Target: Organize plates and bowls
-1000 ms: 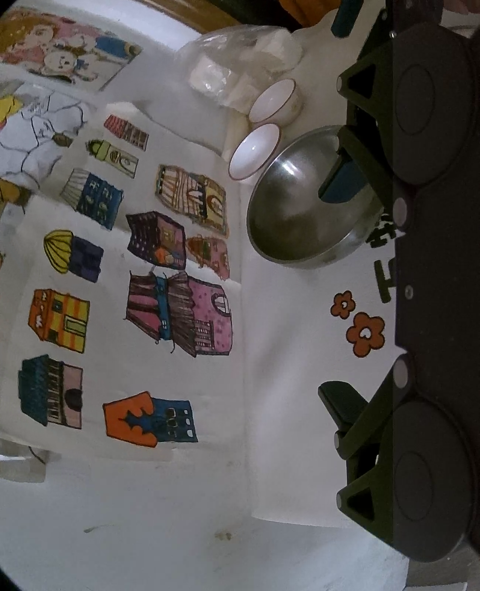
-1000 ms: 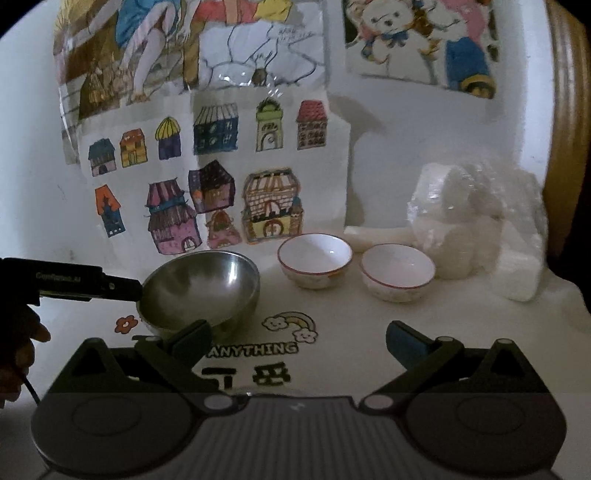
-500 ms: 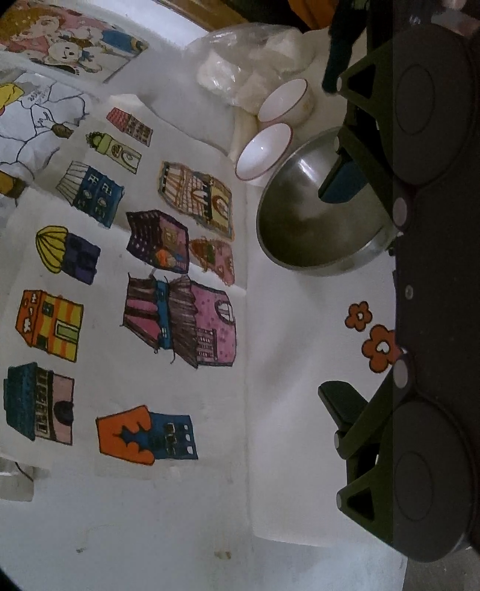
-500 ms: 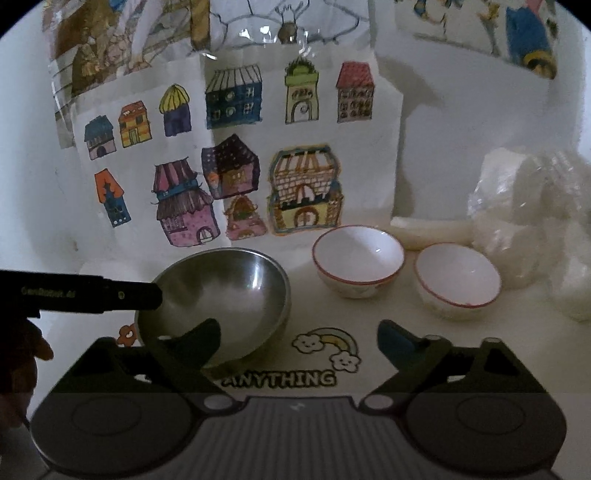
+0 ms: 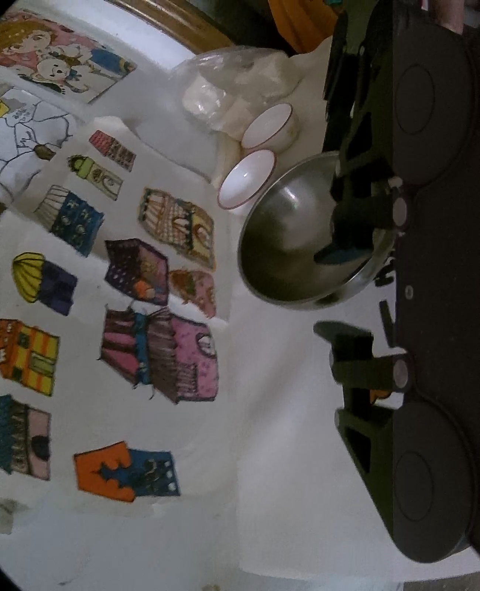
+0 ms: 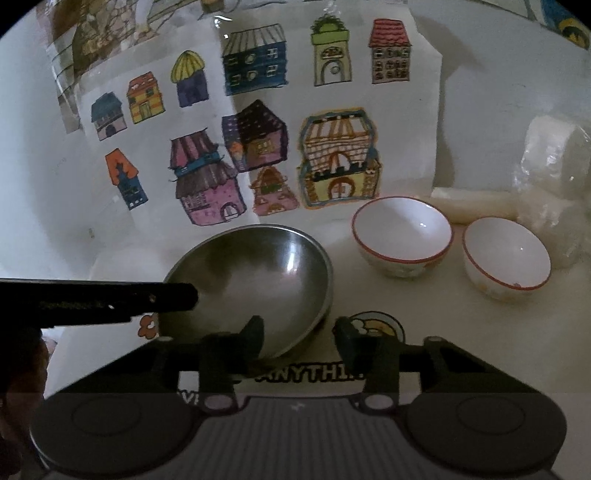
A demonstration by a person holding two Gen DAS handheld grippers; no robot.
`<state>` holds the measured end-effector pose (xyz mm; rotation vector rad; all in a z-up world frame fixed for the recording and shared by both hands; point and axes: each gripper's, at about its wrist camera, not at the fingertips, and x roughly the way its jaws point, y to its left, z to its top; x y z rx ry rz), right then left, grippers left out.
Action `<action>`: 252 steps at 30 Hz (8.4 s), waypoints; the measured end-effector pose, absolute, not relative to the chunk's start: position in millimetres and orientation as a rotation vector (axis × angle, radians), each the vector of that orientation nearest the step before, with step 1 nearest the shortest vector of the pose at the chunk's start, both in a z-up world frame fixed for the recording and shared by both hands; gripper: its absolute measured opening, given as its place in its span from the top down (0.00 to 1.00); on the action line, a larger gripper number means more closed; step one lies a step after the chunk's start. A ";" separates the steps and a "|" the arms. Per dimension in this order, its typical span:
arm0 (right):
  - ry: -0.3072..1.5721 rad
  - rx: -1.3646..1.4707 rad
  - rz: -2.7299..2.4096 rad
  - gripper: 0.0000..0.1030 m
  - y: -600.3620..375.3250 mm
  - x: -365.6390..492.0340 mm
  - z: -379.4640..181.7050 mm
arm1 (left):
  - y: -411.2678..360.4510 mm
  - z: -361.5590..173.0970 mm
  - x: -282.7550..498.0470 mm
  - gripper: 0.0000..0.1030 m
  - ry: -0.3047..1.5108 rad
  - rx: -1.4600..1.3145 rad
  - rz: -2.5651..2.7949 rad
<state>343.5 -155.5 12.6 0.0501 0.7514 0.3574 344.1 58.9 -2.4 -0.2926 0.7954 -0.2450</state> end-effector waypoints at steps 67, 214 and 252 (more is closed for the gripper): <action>0.832 0.006 0.512 0.69 -122.5 157.9 36.7 | 105.4 13.4 130.1 0.68 0.892 -0.253 -0.212; 0.777 0.296 0.390 0.75 -171.6 286.5 66.8 | 39.7 57.6 307.7 0.86 0.871 -0.302 -0.309; 0.840 0.196 0.517 0.75 -114.7 166.3 72.3 | 99.2 45.6 185.4 0.86 0.909 -0.304 -0.315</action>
